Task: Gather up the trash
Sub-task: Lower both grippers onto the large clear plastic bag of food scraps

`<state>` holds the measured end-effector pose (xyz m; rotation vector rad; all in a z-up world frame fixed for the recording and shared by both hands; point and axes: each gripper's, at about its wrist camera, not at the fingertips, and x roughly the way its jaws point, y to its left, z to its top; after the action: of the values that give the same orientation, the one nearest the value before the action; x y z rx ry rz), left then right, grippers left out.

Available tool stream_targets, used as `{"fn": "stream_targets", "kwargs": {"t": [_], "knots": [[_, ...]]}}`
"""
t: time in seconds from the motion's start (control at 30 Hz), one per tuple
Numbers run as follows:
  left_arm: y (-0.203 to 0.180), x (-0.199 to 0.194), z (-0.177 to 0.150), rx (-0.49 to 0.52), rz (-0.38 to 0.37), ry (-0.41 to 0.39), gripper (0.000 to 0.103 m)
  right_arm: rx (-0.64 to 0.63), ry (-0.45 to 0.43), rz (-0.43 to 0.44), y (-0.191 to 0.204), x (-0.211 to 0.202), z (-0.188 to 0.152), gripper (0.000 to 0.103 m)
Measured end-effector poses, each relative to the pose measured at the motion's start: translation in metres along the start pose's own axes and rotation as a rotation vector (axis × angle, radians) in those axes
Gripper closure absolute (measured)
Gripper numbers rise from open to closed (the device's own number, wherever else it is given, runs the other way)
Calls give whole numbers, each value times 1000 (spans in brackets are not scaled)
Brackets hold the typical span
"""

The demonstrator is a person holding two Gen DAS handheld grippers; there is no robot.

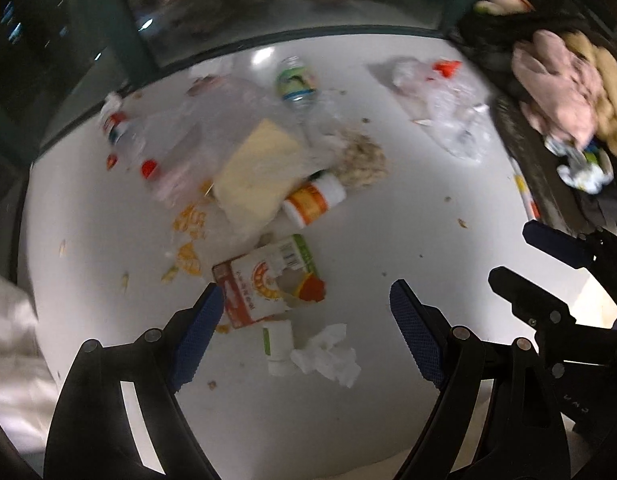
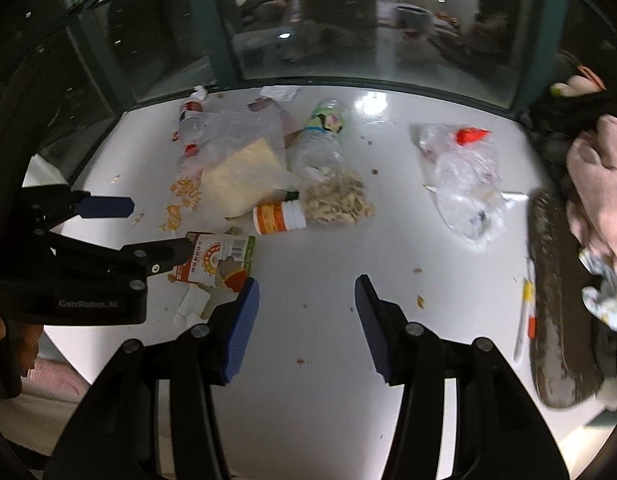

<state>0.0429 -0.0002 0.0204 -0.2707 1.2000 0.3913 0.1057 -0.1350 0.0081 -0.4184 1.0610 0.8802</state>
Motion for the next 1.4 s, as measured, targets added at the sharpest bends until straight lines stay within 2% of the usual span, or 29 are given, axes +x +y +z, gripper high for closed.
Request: {"fn": "stream_targets", "kwargs": {"t": [0.1,0.23,0.53,0.7,0.77,1.0,1.2,1.4], "knots": [[6,5,-2,-86,20,24,21,-40,16,50,-3,9,6,55],[4,10,-7,-145,44,47,21,-67,38,105,-9,19,7,55],[-4,19,-1,-147,100,71,21,-82,50,184,-20,38,21,55],[4,24,8,-145,122,27,21,-61,51,178,-22,47,29,55],[10,26,13,-153,109,22,21,-52,58,165,-21,50,32,55],[30,46,29,-161,69,51,21,0,84,131,-17,66,40,55],[40,63,43,-99,80,43,21,32,104,109,-14,85,49,55],[51,88,57,-85,61,64,21,41,132,93,-13,110,62,55]]}}
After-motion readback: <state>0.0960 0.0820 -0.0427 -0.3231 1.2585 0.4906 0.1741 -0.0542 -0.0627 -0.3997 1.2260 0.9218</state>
